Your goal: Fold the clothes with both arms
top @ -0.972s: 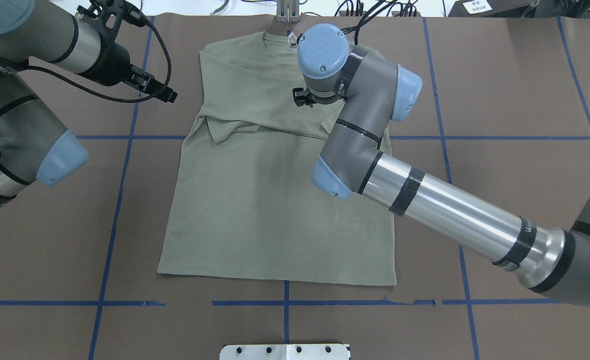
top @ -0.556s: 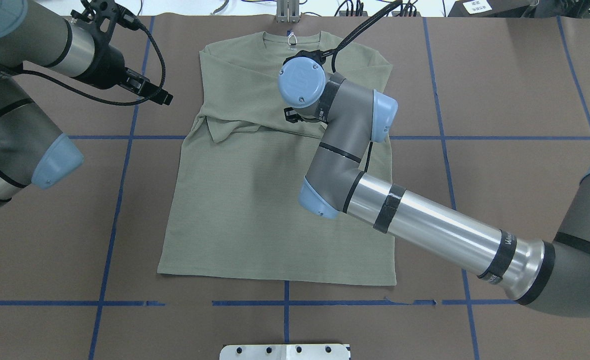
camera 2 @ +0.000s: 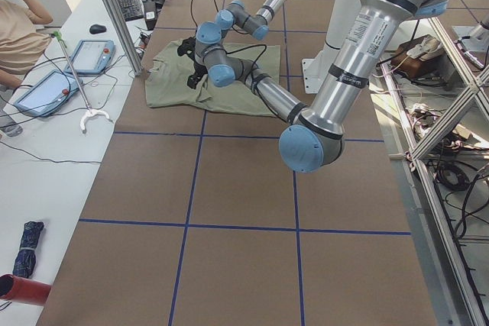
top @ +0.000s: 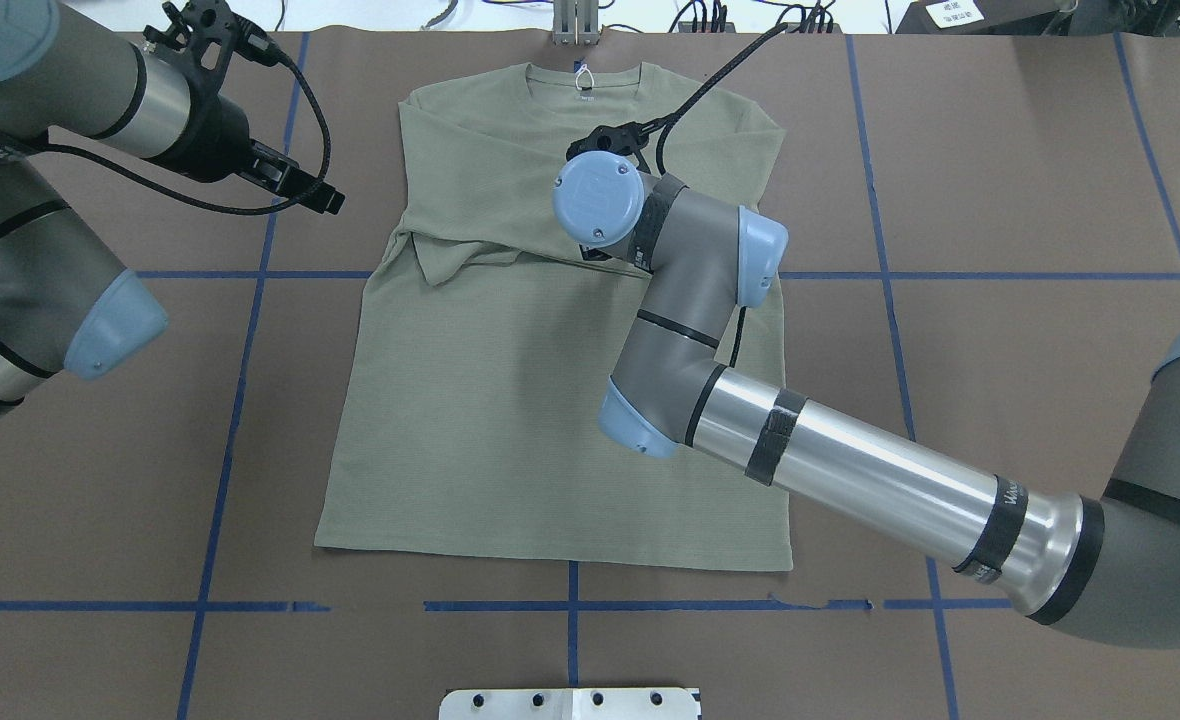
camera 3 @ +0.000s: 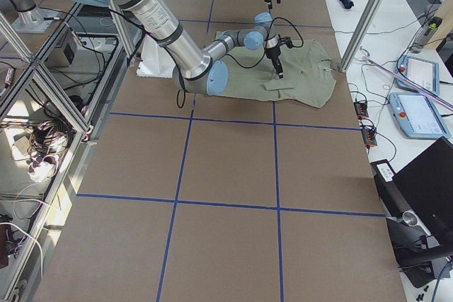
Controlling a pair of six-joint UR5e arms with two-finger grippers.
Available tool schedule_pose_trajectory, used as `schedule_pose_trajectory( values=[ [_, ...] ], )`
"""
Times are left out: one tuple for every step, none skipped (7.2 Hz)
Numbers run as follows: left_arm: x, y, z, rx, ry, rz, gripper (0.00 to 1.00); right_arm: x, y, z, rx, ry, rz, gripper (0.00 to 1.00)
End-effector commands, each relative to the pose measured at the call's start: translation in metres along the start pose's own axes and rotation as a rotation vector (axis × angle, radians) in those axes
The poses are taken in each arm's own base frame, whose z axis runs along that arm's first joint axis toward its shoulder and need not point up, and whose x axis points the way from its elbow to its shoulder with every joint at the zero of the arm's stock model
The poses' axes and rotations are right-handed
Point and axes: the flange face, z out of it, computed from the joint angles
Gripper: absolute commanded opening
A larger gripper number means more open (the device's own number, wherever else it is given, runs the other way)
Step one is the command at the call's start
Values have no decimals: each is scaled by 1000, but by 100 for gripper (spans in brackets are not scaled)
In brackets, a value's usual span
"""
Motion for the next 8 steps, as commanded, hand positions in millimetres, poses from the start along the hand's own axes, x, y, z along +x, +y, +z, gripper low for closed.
schedule_pose_trajectory(
  values=[
    [0, 0, 1, -2, 0, -2, 100, 0, 3, 2, -2, 6, -22, 47],
    [0, 0, 1, -2, 0, -2, 100, -1, 4, 2, -1, 6, -23, 45],
    [0, 0, 1, -1, -2, -2, 100, -1, 7, 4, -4, 7, -26, 44],
    [0, 0, 1, -2, 0, -2, 100, 0, 6, 4, -5, 9, -25, 43],
    [0, 0, 1, -2, 0, -2, 100, -1, 8, 5, -5, 8, -26, 43],
    [0, 0, 1, -2, 0, -2, 100, -2, 9, 5, -7, 9, -28, 27],
    [1, 1, 2, -3, 1, -1, 100, -2, 8, 4, -8, 10, -28, 0],
    [1, 1, 2, -3, 1, -1, 100, -2, 8, 2, -4, 9, -29, 0]
  ],
)
